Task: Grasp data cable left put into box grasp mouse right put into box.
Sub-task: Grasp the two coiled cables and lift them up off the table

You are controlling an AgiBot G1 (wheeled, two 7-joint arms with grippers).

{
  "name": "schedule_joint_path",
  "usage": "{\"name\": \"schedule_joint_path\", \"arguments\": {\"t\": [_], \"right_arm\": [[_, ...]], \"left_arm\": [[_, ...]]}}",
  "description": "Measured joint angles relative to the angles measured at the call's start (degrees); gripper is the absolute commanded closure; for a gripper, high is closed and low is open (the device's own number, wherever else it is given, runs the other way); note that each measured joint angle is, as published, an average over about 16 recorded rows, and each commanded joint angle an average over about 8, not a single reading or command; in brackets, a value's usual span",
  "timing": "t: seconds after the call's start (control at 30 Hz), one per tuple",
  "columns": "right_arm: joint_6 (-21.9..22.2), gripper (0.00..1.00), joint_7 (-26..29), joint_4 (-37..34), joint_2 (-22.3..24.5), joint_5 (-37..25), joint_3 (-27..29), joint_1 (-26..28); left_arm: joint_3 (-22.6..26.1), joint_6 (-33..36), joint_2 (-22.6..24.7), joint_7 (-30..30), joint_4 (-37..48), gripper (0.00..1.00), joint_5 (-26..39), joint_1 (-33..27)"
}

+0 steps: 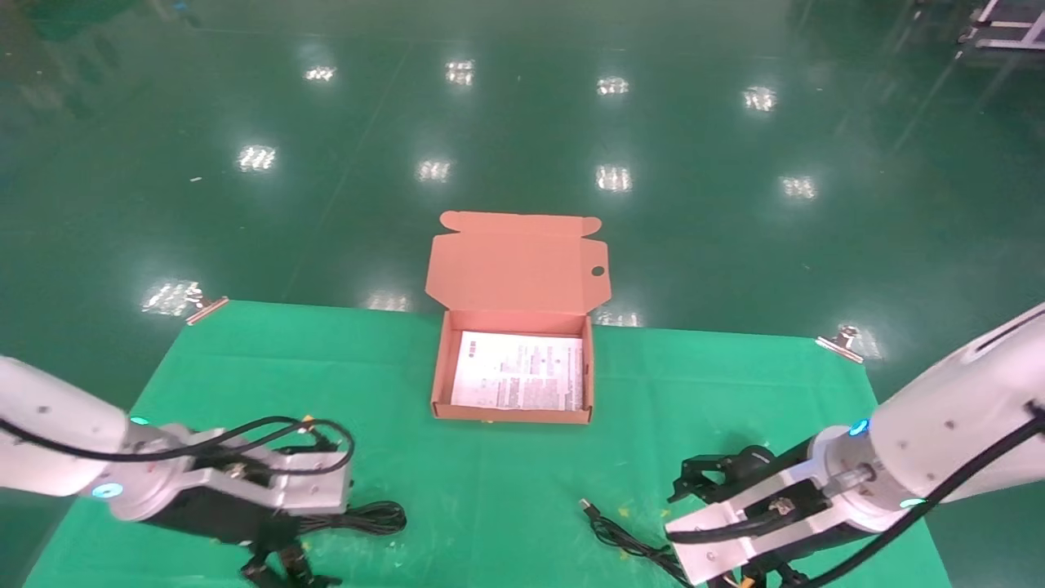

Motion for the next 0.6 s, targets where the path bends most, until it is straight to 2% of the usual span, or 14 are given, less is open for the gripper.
{"name": "schedule_joint_path", "arguments": {"t": [0.3,0.6], "right_arm": [[5.6,0.00,8.0,-1.6,-2.1,-6.4,-1.7,-4.4],[11.0,0.00,10.3,-6.5,-4.8,-9.6,-2.4,-7.8]], "left_arm": [[0.7,-5.3,3.9,-0.9,8.8,0.00,3.0,1.3],[0.7,-9.5,7.5,2.6,20.5,0.00,3.5,1.6]]}}
